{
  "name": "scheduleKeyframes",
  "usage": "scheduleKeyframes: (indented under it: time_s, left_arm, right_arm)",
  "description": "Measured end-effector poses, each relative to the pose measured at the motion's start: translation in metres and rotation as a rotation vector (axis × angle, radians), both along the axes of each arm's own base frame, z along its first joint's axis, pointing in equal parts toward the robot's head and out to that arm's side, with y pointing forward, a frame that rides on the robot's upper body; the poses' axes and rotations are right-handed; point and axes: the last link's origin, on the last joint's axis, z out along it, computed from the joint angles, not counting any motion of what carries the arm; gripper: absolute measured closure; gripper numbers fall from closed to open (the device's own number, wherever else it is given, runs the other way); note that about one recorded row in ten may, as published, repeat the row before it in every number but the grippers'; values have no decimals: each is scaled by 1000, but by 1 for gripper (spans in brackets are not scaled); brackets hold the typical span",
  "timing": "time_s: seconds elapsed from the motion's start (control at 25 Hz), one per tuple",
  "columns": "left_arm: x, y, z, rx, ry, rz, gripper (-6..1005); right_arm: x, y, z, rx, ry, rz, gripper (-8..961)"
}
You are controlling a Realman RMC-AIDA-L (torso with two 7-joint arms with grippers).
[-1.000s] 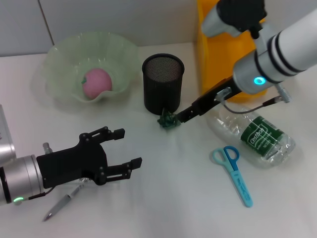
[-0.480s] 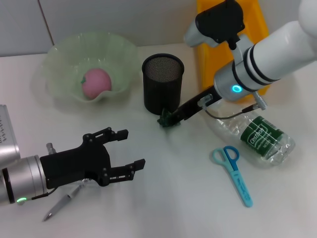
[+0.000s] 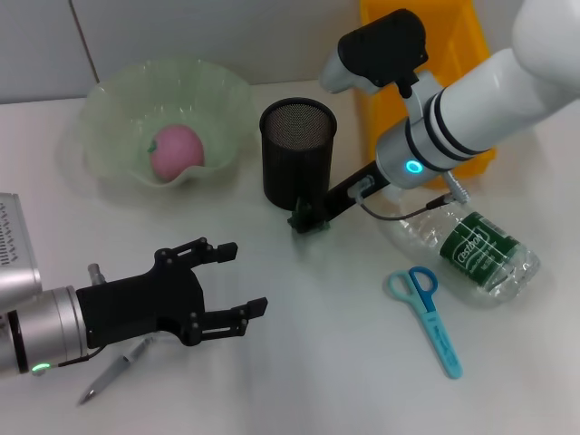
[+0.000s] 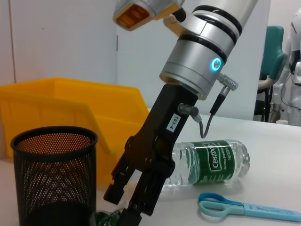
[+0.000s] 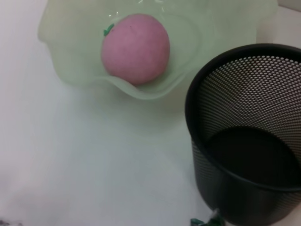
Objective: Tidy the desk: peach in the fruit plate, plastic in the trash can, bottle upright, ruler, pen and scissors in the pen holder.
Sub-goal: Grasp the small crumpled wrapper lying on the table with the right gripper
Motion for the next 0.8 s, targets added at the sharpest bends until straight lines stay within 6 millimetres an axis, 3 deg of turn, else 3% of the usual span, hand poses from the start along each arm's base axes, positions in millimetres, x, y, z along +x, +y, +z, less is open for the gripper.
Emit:
scheduleKeyframes:
  time_s: [0.68,0.8]
  left_arm:
    - [0,0,2,-6,18,-20,151]
    - [0,0,2,-8,19,-24,151]
  right_arm:
    - [2,-1,-10,-12,17,-29,243]
    - [2,-1,-10,-12,17,-29,350]
